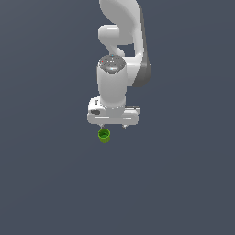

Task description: Pick up the object and move it to a goal position.

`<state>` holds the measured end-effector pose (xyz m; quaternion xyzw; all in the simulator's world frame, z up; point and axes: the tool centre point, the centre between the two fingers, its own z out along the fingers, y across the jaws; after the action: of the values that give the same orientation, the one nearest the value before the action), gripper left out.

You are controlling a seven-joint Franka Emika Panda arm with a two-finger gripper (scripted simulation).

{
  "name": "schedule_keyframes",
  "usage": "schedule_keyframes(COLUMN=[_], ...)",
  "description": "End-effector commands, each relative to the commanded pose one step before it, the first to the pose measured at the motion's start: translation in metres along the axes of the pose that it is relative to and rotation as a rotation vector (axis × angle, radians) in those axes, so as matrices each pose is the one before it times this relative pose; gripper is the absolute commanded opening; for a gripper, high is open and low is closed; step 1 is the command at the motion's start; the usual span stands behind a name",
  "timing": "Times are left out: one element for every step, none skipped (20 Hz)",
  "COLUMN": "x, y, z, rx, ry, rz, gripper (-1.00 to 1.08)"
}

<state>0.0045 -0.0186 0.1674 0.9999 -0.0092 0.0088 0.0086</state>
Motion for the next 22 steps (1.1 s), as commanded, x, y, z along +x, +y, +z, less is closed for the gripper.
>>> schedule_keyframes(x=[-0.00346, -0.00169, -0.00195, -0.00219, -0.00213, -0.00200, -0.00184, -0.00167, -0.00148, -0.00128, -0.00106, -0.00084, -0.00060, -0.00036, -0.00012, 0.00026, -0.00001, -0.00003, -0.00005, -0.00008, -0.00011, -0.00015], y=[0.00914, 0.00456, 0.00502, 0.00536, 0.00503, 0.00457, 0.00412, 0.00365, 0.00314, 0.00269, 0.00222, 0.00172, 0.00115, 0.00081, 0.00000, -0.00050, 0.00000, 0.00000, -0.00001, -0.00001, -0.00001, -0.00001], z=[0.01346, 0.00661, 0.00721, 0.00765, 0.00708, 0.00636, 0.00566, 0.00496, 0.00427, 0.00361, 0.00294, 0.00228, 0.00161, 0.00099, 0.00028, -0.00127, 0.00036, 0.00106, 0.00176, 0.00246, 0.00315, 0.00383], rx=[0.00325, 0.00171, 0.00178, 0.00179, 0.00158, 0.00134, 0.00114, 0.00095, 0.00078, 0.00064, 0.00050, 0.00038, 0.00024, 0.00017, 0.00000, -0.00053, 0.00000, 0.00000, 0.00000, 0.00000, 0.00000, 0.00000], ry=[-0.00433, -0.00154, -0.00165, -0.00177, -0.00165, -0.00146, -0.00129, -0.00113, -0.00096, -0.00082, -0.00067, -0.00052, -0.00035, -0.00024, 0.00000, -0.00114, 0.00000, 0.00000, 0.00000, 0.00000, 0.00000, 0.00000], rz=[0.01478, 0.00743, 0.00822, 0.00878, 0.00826, 0.00752, 0.00679, 0.00604, 0.00520, 0.00446, 0.00369, 0.00286, 0.00191, 0.00135, 0.00000, -0.00090, 0.00000, 0.00000, 0.00000, 0.00000, 0.00000, 0.00000], gripper=[1.00, 1.00, 1.00, 1.00, 1.00, 1.00, 1.00, 1.00, 1.00, 1.00, 1.00, 1.00, 1.00, 1.00, 1.00, 1.00, 1.00, 1.00, 1.00, 1.00, 1.00, 1.00])
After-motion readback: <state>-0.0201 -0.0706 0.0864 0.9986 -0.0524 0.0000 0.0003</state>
